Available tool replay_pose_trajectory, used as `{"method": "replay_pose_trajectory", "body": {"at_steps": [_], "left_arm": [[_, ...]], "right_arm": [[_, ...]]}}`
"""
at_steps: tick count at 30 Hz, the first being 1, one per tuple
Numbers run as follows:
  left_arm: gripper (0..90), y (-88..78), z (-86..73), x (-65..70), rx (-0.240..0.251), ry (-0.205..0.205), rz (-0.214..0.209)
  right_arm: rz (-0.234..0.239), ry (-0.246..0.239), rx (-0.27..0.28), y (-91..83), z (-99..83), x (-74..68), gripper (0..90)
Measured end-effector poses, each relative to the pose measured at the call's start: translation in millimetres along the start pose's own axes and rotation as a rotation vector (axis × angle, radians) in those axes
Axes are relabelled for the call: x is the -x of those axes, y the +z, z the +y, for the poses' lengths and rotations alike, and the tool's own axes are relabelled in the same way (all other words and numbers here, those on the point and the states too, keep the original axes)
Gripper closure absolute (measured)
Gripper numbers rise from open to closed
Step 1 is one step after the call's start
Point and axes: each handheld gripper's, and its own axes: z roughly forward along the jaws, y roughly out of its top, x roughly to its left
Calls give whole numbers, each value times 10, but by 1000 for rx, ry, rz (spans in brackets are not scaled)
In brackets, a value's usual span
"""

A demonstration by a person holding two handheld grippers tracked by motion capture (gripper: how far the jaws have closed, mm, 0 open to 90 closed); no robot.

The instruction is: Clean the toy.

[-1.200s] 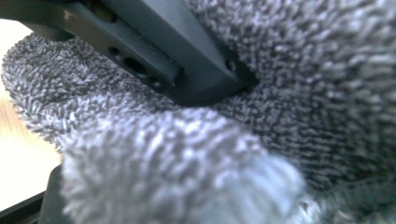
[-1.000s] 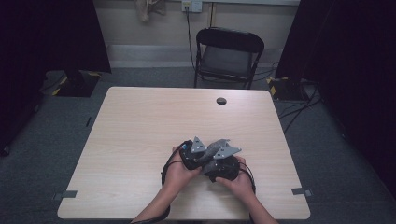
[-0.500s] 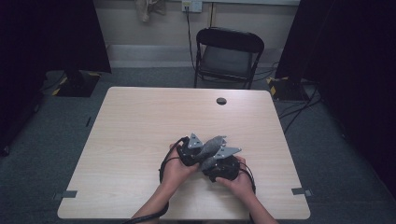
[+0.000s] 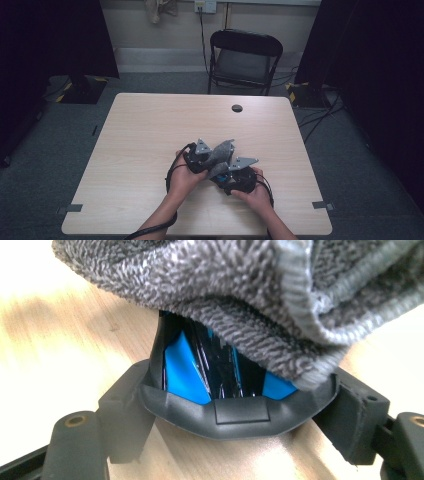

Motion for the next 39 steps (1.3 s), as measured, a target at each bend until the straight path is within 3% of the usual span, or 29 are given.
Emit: {"method": "replay_pose_trajectory", "body": {"at_steps": [8,17,39], "left_arm": [[751,-17,-30,-108,-9,2,32],[751,-38,-98,-247,-21,-37,64],[750,-51,-172,-428,-32,-82,90]], "right_arm": [[0,1,0,0,0,0,239],[0,1,0,0,0,0,239],[0,0,1,0,0,0,239]]}}
